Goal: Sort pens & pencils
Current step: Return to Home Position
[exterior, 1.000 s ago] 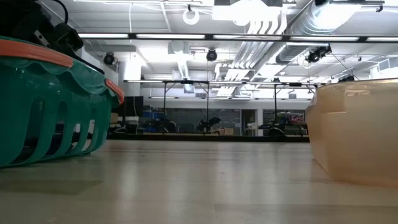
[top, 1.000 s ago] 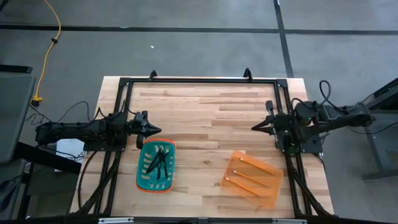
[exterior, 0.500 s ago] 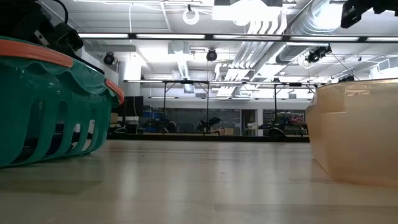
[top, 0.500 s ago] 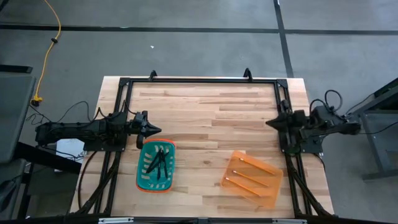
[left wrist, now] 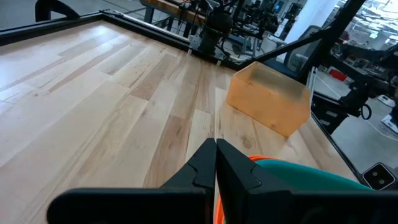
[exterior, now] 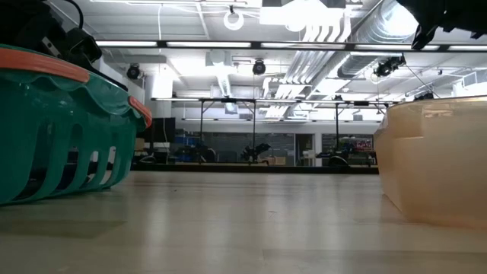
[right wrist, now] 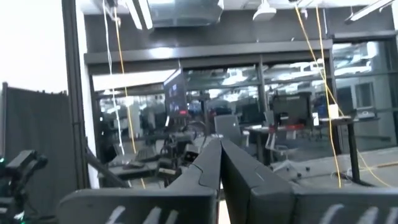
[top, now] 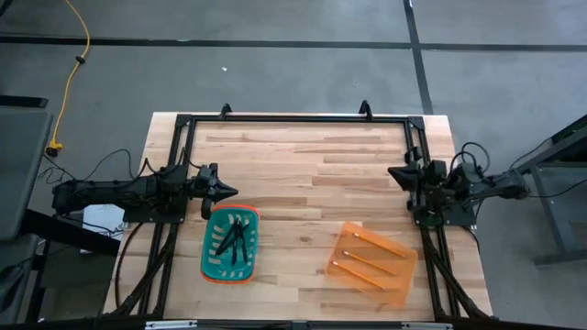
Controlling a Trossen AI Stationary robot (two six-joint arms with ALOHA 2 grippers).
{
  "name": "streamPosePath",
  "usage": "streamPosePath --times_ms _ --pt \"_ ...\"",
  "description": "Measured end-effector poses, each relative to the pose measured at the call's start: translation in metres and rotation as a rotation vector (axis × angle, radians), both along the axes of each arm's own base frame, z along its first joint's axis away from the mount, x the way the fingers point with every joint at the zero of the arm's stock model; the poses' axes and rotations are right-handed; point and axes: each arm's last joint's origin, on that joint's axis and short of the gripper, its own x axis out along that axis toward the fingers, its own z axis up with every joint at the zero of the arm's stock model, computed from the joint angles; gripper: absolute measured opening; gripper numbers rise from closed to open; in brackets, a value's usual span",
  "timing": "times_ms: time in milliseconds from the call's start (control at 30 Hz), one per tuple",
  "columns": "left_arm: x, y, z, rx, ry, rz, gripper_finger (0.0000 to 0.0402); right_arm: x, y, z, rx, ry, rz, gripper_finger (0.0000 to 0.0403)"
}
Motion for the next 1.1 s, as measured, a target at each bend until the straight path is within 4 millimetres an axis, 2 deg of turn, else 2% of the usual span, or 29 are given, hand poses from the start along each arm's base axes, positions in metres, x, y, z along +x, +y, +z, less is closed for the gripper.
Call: streamPosePath --times_ms 233,500,700,1100 --pt "0.0 0.0 0.0 0.0 0.0 0.0 0.0001 0.01 0.002 -0.033 -0.032 -0.003 -0.008 0.0" --pt "0.0 0.0 0.0 0.0 0.0 0.0 0.0001 0.011 0.004 -0.037 -0.034 0.029 0.079 0.0" --pt "0.0 0.0 0.0 0.0 0.0 0.0 0.0001 0.013 0.005 -0.042 -0.046 0.09 0.083 0.0" --pt "0.0 0.0 0.0 0.0 0.0 0.0 0.0001 0.018 0.006 -0.069 -0.082 0.373 0.091 0.0"
